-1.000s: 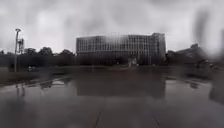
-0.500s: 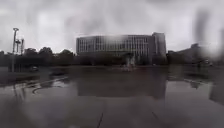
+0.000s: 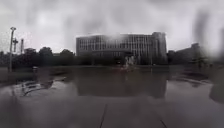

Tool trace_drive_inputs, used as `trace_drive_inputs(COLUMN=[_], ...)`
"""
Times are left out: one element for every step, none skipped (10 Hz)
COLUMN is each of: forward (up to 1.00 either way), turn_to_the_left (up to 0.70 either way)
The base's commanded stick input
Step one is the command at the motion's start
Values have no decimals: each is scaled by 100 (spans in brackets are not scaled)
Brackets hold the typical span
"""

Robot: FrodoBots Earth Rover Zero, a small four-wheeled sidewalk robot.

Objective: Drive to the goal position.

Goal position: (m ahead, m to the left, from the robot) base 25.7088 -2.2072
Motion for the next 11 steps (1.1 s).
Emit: trace_drive_inputs(forward=[70,70,70,70,70,70,70,70,70,70,70], turn_to_the_left=[0,0,0,0,0,0,0,0,0,0,0])
